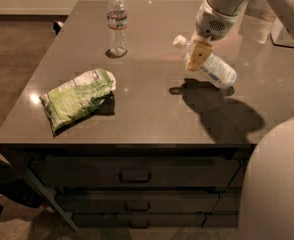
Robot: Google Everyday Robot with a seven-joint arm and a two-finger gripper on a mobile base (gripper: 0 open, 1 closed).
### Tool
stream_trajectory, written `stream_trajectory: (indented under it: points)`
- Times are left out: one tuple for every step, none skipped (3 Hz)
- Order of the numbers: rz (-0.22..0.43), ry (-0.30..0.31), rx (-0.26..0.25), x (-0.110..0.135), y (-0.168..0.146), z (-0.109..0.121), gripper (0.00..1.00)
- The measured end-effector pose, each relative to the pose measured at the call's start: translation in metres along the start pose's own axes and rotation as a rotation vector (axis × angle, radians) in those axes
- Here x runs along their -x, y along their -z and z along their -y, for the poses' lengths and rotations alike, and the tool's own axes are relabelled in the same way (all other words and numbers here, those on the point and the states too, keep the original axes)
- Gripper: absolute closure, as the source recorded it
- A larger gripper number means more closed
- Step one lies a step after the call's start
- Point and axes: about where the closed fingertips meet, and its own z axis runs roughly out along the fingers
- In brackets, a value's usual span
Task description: Knock blue plastic bottle over
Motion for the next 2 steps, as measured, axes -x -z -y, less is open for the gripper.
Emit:
stream_trajectory:
  points:
    - [-0.007, 0.027, 0.027, 0.0016, -0.0141, -0.0068, 0.05]
    - [0.011, 0.013, 0.027, -0.0021, -0.0223, -0.0132, 0.0]
